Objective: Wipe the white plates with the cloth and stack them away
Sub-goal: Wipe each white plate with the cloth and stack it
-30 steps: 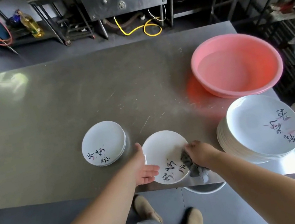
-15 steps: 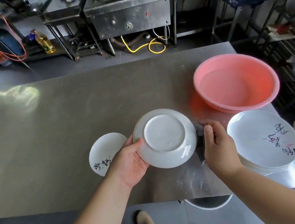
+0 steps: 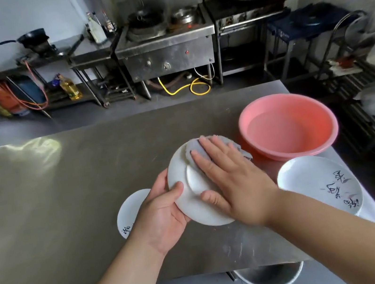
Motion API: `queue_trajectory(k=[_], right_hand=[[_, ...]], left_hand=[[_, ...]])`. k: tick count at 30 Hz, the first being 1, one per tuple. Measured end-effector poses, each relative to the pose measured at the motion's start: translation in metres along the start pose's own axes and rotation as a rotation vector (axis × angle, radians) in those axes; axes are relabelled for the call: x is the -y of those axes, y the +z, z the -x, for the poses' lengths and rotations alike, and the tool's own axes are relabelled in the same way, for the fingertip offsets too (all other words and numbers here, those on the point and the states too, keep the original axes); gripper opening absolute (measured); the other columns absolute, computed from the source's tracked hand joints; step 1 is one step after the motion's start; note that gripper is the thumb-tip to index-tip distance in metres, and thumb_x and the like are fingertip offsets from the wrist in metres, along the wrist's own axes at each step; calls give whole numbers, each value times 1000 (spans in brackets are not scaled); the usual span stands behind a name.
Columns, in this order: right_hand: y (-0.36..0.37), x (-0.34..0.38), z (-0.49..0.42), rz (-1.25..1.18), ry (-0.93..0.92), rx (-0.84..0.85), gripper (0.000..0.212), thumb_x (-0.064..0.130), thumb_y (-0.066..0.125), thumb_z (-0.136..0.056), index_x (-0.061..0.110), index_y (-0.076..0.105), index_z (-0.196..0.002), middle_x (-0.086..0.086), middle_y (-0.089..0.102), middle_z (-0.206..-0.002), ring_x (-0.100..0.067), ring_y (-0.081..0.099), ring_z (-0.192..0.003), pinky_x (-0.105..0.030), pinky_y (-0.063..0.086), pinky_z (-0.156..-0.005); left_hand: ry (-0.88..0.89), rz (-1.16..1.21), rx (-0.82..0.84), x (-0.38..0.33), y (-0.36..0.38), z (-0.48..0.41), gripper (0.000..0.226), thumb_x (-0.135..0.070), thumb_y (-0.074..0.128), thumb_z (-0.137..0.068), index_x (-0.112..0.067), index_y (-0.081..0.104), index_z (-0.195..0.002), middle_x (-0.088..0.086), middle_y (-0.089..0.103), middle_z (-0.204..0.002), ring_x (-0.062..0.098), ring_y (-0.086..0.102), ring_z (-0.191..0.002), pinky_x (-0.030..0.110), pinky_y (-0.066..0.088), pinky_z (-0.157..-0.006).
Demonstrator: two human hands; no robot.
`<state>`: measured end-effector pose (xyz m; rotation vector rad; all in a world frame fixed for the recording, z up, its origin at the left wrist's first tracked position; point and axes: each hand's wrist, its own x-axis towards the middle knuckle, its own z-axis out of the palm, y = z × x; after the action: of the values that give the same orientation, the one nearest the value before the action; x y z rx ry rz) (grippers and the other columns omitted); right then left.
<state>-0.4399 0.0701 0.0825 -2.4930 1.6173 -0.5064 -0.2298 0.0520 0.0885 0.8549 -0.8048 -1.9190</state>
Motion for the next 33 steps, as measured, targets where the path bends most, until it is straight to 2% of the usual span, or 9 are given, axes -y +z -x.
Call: queue_trajectory(k=[4, 8, 13, 19, 22, 24, 29, 31, 33], right_hand=[[-10, -5, 16, -45, 122, -34, 89, 73, 17, -99, 16, 10, -167, -9, -10, -174, -31, -13, -161, -53, 9, -129], [5, 21, 50, -61, -5, -88, 91, 73, 23, -101, 9, 22, -165, -15, 8, -174, -36, -3, -161, -60, 20, -126], [-15, 11, 26, -20, -178, -67, 87, 70, 25, -101, 13, 18, -166, -10, 4, -175, -29, -3, -162, -55, 15, -128], [-39, -13, 22, 11, 106, -106, 92, 73, 17, -99, 11, 14, -166, -12, -2, -174, -32, -8, -161, -54, 14, -128], [-26, 4, 46, -30, 46, -154, 94, 74, 19, -101, 5, 22, -164, -18, 9, -173, -38, -1, -161, -59, 20, -126], [-22, 17, 54, -32, 3, -158, 93, 75, 19, -100, 8, 22, -165, -14, 13, -173, -34, 1, -162, -58, 22, -126], [-58, 13, 24, -22, -181, -178, 84, 69, 25, -100, 16, 25, -165, -10, 10, -174, -31, 1, -162, -55, 19, -127], [-80, 7, 6, 21, -189, -204, 79, 67, 27, -100, 18, 37, -161, -12, 20, -172, -34, 9, -161, -54, 20, -127], [-100, 0, -7, 36, -131, -219, 76, 65, 27, -101, 18, 46, -157, -12, 34, -167, -35, 24, -157, -52, 24, -125]], left_hand=[[79, 42, -14, -9, 11, 0, 59, -6, 60, -94, -12, 48, -152, 18, 61, -146, 37, 62, -131, 43, 61, -91], [88, 77, -17, -8, 21, 0, 52, -7, 54, -99, -13, 49, -150, 19, 62, -144, 33, 67, -125, 40, 62, -88], [28, 73, 26, 7, 33, 6, 52, -6, 57, -90, -15, 58, -141, 19, 65, -140, 32, 69, -122, 43, 62, -90], [106, 55, 38, -10, 43, 0, 54, -13, 59, -96, -13, 50, -149, 17, 61, -147, 36, 62, -132, 47, 59, -96], [126, 81, 29, -15, 51, -4, 52, -11, 55, -99, -14, 49, -150, 17, 61, -147, 35, 62, -133, 47, 59, -98], [116, 98, 46, -16, 56, -4, 50, -10, 53, -99, -13, 50, -149, 19, 61, -146, 35, 62, -132, 46, 59, -97], [78, 23, 176, -13, 71, 6, 57, 0, 53, -91, -13, 52, -146, 20, 64, -142, 33, 66, -128, 41, 60, -92], [80, -37, 245, -14, 77, 10, 51, -3, 54, -95, -16, 55, -144, 11, 72, -128, 27, 71, -115, 38, 60, -89], [106, -80, 240, -20, 80, 11, 44, -5, 60, -94, -15, 60, -137, 9, 74, -115, 29, 71, -107, 41, 59, -87]])
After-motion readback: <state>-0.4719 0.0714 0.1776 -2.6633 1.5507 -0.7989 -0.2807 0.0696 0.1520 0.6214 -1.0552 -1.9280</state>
